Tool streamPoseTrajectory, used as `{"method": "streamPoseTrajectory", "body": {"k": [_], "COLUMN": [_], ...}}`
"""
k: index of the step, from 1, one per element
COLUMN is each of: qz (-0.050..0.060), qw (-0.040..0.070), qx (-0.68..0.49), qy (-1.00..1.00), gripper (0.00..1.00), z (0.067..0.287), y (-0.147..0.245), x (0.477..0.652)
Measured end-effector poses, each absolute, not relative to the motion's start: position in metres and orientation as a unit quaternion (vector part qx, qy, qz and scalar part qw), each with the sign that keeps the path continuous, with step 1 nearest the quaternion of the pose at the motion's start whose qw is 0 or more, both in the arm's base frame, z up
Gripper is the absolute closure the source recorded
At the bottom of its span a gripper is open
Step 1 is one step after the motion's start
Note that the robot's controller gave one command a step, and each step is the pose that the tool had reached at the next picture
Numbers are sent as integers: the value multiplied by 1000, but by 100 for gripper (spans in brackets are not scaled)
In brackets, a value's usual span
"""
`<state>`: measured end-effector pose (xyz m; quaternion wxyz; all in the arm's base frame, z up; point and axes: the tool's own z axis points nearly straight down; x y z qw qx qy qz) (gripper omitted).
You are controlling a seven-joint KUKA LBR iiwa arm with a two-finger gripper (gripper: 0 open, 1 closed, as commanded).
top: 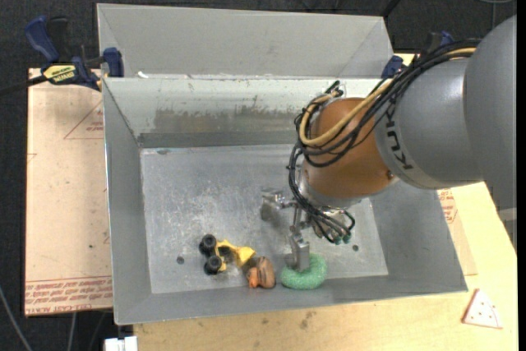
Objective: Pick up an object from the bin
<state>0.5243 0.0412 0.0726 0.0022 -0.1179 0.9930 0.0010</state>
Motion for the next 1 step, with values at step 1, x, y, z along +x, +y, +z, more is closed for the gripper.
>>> {"method": "streamPoseTrajectory", "body": {"k": [1], "qz": [1], "qw": [7], "qx": [-57], "qy": [998], "gripper": [0], "z": [72], "y": [71], "x": [502]}}
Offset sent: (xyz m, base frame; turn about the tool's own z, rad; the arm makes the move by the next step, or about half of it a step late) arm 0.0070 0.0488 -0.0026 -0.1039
